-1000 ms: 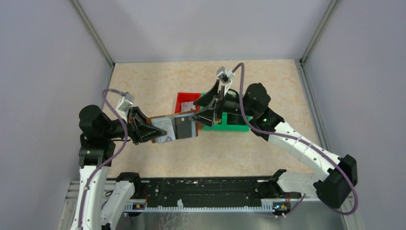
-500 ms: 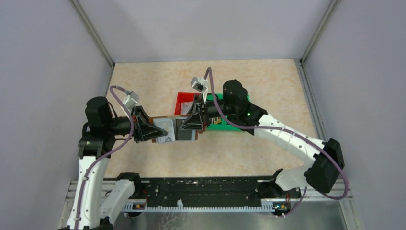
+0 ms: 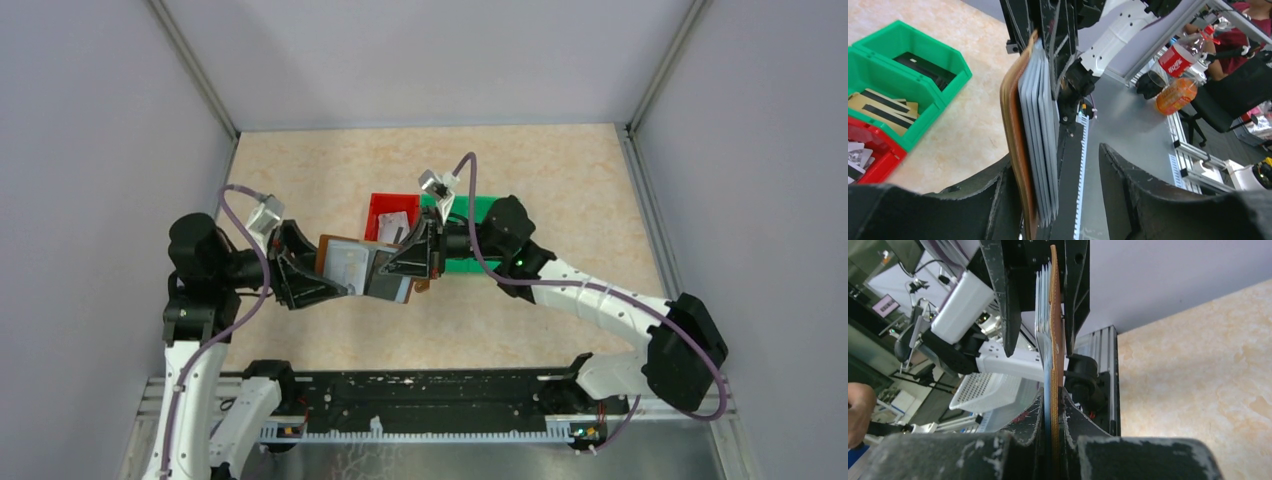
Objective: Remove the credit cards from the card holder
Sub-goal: Remove the credit card from the card holder.
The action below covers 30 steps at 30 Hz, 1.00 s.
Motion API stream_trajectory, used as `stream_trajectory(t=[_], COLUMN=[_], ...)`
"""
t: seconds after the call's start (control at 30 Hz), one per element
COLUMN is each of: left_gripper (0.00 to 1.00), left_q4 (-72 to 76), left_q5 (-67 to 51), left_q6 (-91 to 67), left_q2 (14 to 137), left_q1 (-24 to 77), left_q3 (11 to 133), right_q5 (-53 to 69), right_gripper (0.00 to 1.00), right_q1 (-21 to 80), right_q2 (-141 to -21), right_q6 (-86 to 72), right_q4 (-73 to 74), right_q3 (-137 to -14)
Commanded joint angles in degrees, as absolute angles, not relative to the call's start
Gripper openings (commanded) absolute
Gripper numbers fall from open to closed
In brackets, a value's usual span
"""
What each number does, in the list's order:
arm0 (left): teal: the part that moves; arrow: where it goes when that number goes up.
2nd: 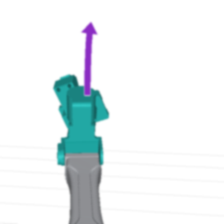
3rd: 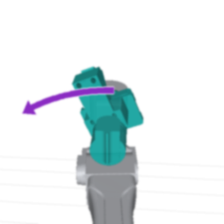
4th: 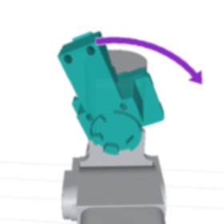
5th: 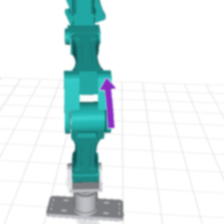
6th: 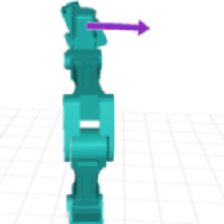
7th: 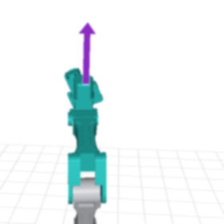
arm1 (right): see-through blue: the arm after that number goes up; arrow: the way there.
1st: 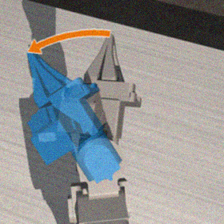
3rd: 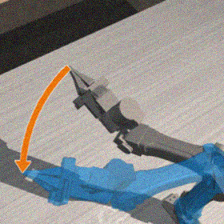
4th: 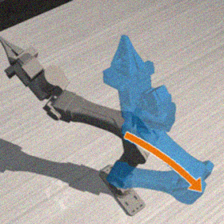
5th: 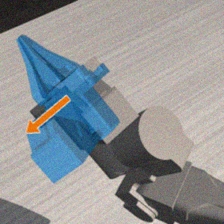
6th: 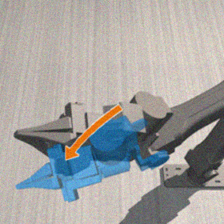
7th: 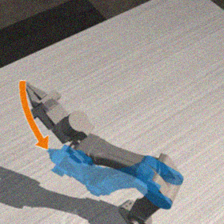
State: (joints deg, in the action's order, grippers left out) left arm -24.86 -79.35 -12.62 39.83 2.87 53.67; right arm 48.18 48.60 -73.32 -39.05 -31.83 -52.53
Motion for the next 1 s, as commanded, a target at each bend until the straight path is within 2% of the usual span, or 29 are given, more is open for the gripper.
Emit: stream_trajectory(t=[0.0,0.13,0.37,0.53,0.6,0.77,0.8,0.9,0.97], left_gripper=[0.59,0.54,0.38,0.42,0.41,0.21,0.16,0.06,0.0], left_q4=[-11.73,-7.86,2.62,5.24,6.96,8.61,8.38,4.62,-0.53], left_q5=[-81.14,-80.79,-80.6,-80.65,-81.01,-80.83,-80.59,-79.19,-77.41], left_q6=[-24.54,-29.52,-39.23,-42.73,-44.03,-45.14,-44.83,-41.67,-36.06], left_q2=[37.45,37.44,37.36,37.56,37.57,37.7,37.69,37.71,37.71], left_q1=[2.99,2.98,2.99,2.99,2.99,2.99,2.99,2.99,2.99], left_q3=[51.21,50.18,48.25,47.77,47.44,46.73,46.61,46.84,47.91], right_q5=[44.87,44.55,44.96,45.35,45.42,46.28,46.23,45.68,43.97], right_gripper=[0.0,0.0,0.0,0.0,0.0,0.0,0.04,0.37,0.5], right_q1=[48.74,49.68,50.27,50.36,50.32,50.36,50.36,50.28,49.92], right_q2=[-70.54,-70.71,-70.83,-70.51,-70.4,-70.22,-70.1,-68.93,-67.08], right_q6=[-47.18,-46.76,-44.6,-43.6,-43.42,-43.42,-43.37,-41.81,-38.66], right_q4=[-51.8,-51.74,-49.92,-49.0,-49.15,-49.28,-48.97,-45.73,-41.02], right_q3=[-50.53,-50.07,-50.19,-49.95,-49.63,-49.39,-49.44,-50.03,-50.85])
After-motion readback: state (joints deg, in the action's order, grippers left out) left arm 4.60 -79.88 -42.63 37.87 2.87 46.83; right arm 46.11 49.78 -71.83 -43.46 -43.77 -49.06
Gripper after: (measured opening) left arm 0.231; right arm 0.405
